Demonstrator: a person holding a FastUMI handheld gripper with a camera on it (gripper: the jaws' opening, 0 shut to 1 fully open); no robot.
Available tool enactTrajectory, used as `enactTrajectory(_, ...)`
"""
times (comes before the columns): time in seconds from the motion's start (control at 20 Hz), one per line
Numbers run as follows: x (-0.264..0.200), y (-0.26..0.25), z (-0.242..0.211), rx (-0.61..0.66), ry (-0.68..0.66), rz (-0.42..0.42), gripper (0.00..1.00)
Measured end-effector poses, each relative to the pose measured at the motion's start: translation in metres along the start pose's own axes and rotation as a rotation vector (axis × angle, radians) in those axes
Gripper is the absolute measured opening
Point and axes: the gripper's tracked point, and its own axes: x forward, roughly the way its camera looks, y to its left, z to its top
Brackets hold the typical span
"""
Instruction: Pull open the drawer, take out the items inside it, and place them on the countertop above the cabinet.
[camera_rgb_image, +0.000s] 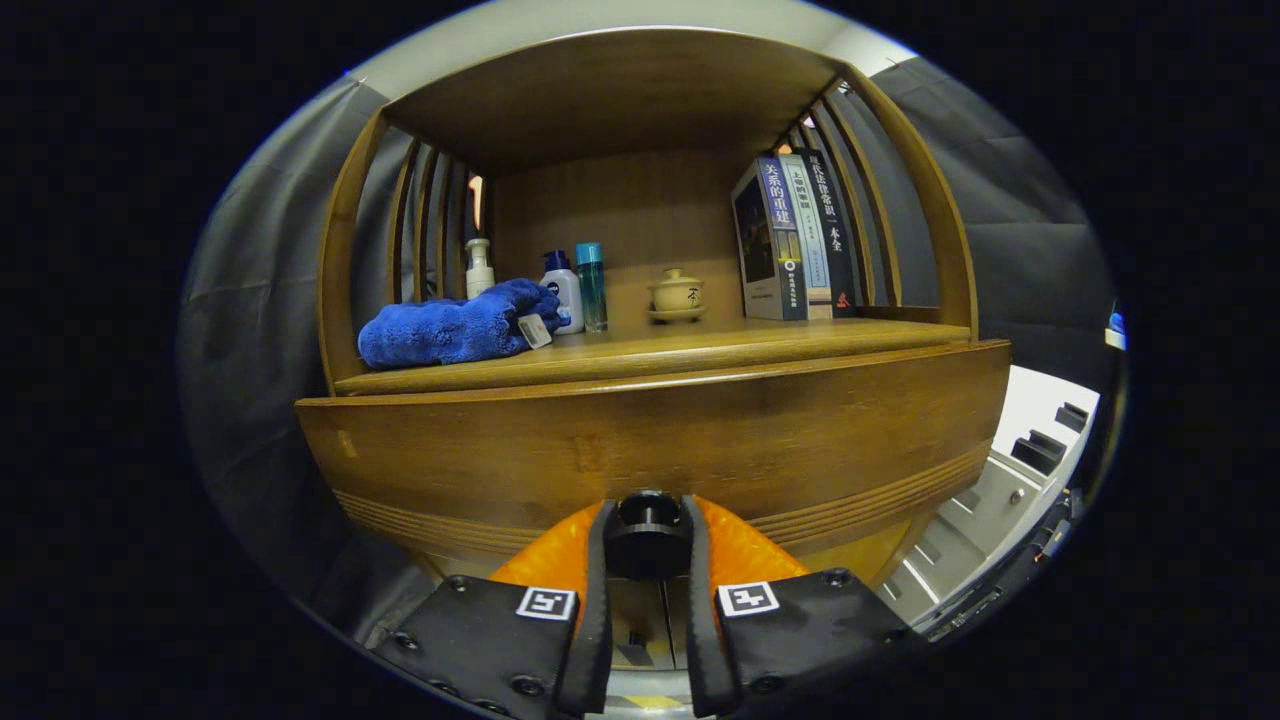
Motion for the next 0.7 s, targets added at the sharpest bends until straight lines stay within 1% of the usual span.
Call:
enactTrajectory(0.1,-0.012,0.000,-0.002,-0.015,-0.002,-0.004,0.39)
enactTrajectory(0.5,-0.059,0.001,-0.011,-0.007,0.015,-0.011,0.38)
enactTrajectory(0.7,-0.084,0.001,-0.014,-0.035,0.013,-0.014,0.38)
